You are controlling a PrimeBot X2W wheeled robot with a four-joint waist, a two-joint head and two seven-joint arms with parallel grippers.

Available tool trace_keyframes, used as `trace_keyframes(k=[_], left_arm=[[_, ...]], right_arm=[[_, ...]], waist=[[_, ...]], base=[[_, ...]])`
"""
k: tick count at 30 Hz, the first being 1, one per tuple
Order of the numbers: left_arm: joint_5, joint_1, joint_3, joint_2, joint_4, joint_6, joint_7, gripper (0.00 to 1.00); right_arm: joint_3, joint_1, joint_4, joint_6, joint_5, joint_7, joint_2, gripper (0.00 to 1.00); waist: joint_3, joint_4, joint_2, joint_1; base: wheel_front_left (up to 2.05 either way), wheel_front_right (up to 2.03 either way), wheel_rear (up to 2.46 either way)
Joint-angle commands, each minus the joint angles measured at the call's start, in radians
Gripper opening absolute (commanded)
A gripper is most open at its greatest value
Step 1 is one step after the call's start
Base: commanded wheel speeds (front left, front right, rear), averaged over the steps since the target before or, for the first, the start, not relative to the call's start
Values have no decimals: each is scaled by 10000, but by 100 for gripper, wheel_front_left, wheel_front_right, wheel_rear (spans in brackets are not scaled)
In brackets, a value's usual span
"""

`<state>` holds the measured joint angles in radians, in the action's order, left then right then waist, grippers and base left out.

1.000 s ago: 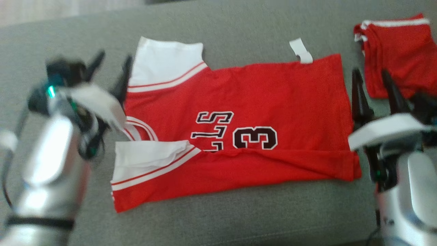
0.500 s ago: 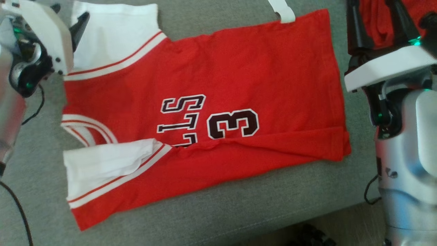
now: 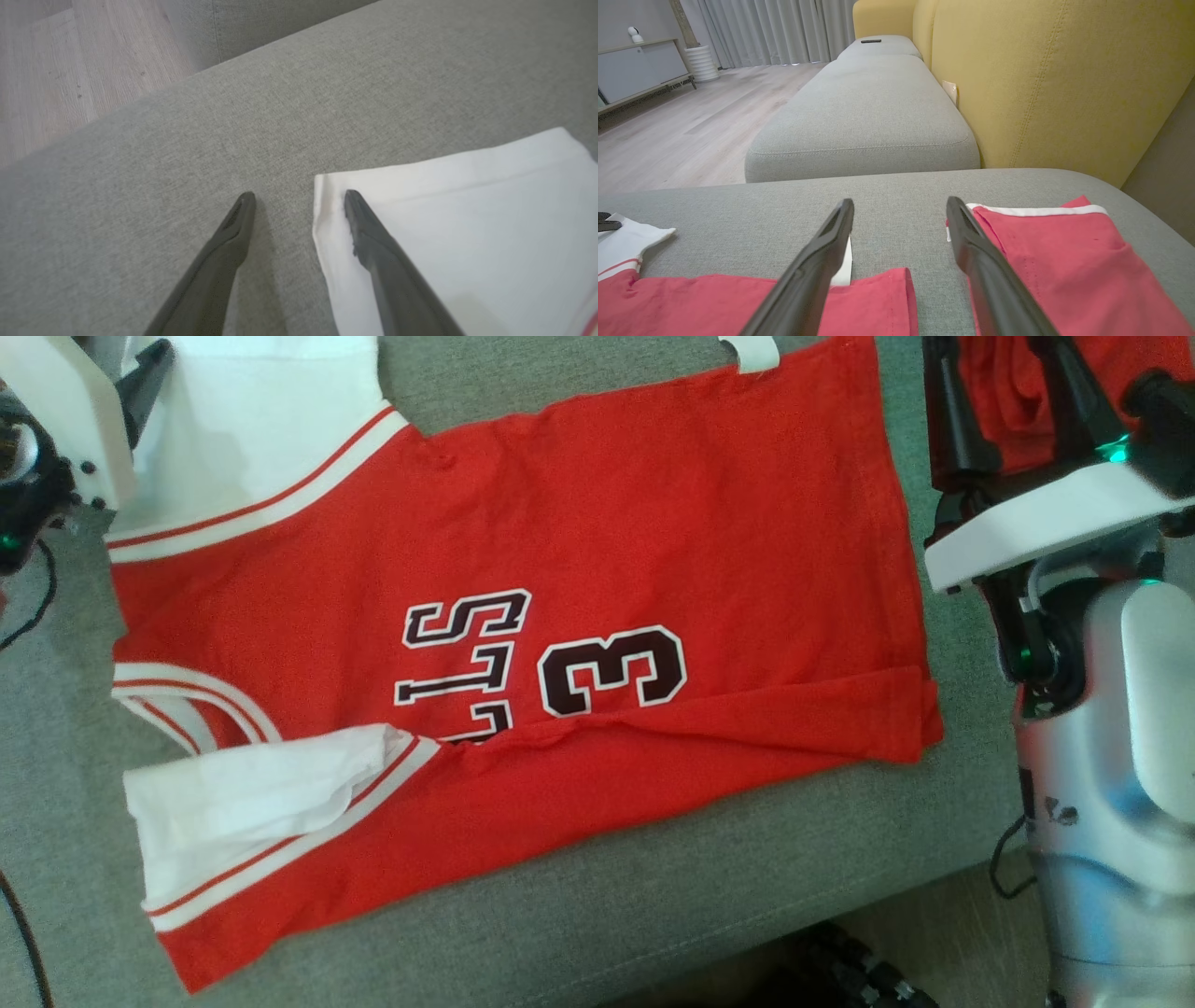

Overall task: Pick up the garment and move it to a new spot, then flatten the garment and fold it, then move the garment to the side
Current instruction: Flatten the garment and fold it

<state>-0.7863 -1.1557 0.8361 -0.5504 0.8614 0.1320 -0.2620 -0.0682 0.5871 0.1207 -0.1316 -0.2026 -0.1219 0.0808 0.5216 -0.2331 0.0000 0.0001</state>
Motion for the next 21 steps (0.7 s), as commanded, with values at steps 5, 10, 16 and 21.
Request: trace_keyframes(k=[5,10,16,21], left_arm=[[-497,-647,-88,-276,309,-14,69,100],[-1051,-627,336,-114,114,-14,94,0],[-1351,-560,798,10,-187,-14,1100,0],[-1410,-508,1024,219,-423,-14,2334,0]], right_arm=[[-177,333,-369,9,-40,59,89,100],[42,347,-273,9,0,16,276,100],[134,524,-56,9,17,-214,709,100],[110,671,351,9,-51,-478,1283,100]], waist=[[95,-88,0,-1],[-20,162,0,-1],[-507,740,0,-1],[-972,1411,0,-1]], base=[[0,0,0],[0,0,0],[0,0,0],[0,0,0]])
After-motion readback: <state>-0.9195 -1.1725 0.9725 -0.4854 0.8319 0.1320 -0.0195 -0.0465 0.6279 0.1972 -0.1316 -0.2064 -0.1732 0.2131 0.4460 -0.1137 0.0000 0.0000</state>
